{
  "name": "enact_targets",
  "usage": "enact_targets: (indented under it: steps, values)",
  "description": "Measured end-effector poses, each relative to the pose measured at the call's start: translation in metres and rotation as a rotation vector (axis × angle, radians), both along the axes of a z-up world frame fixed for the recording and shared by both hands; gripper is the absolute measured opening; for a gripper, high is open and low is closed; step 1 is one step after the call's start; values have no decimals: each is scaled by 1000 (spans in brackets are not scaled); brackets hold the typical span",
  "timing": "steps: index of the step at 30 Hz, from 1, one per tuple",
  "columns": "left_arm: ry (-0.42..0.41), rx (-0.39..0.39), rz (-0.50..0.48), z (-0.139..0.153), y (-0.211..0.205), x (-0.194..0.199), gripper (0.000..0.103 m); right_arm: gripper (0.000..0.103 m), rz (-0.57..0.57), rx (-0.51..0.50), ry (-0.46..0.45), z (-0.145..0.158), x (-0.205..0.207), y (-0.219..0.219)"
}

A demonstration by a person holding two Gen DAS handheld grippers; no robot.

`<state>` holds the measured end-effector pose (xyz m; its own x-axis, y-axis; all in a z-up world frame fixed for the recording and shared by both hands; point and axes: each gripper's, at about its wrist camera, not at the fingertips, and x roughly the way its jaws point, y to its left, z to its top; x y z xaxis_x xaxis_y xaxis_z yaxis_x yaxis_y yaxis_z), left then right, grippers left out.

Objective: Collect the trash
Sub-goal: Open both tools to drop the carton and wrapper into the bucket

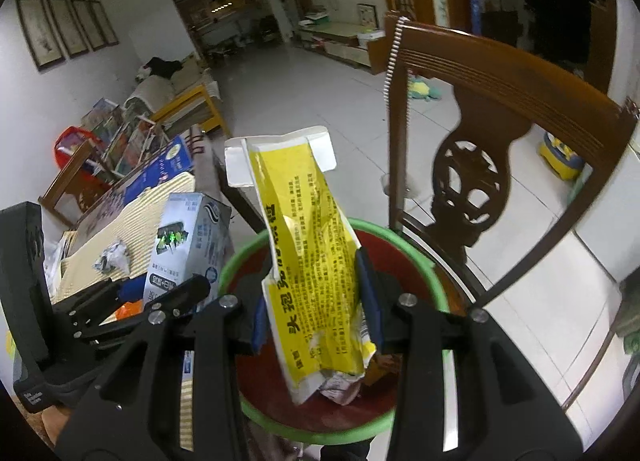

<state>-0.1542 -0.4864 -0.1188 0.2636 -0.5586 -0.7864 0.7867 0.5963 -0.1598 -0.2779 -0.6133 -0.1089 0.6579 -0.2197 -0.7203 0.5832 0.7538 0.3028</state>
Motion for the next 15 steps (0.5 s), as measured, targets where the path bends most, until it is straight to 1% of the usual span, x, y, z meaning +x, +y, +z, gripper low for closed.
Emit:
enact_targets:
  steps: [6, 8, 10, 11, 13, 15]
  values:
    - [14, 20, -30, -7, -16, -6, 46, 37, -24, 25, -1, -6, -12, -13]
    - [24, 24, -31, -9, -18, -7, 50, 38, -24, 35, 1, -8, -13, -14]
    - [28, 24, -25, -10, -18, -7, 56, 39, -23, 49, 3, -10, -12, -14]
    - [29, 19, -20, -9, -16, -6, 62, 45, -26, 53, 2, -11, -12, -15]
    - [22, 11, -8, -7, -12, -5, 63, 48, -30, 57, -6, -11, -12, -16]
    - [15, 10, 4, -6, -6, -2, 64, 48, -24, 55, -6, -10, -10, -13]
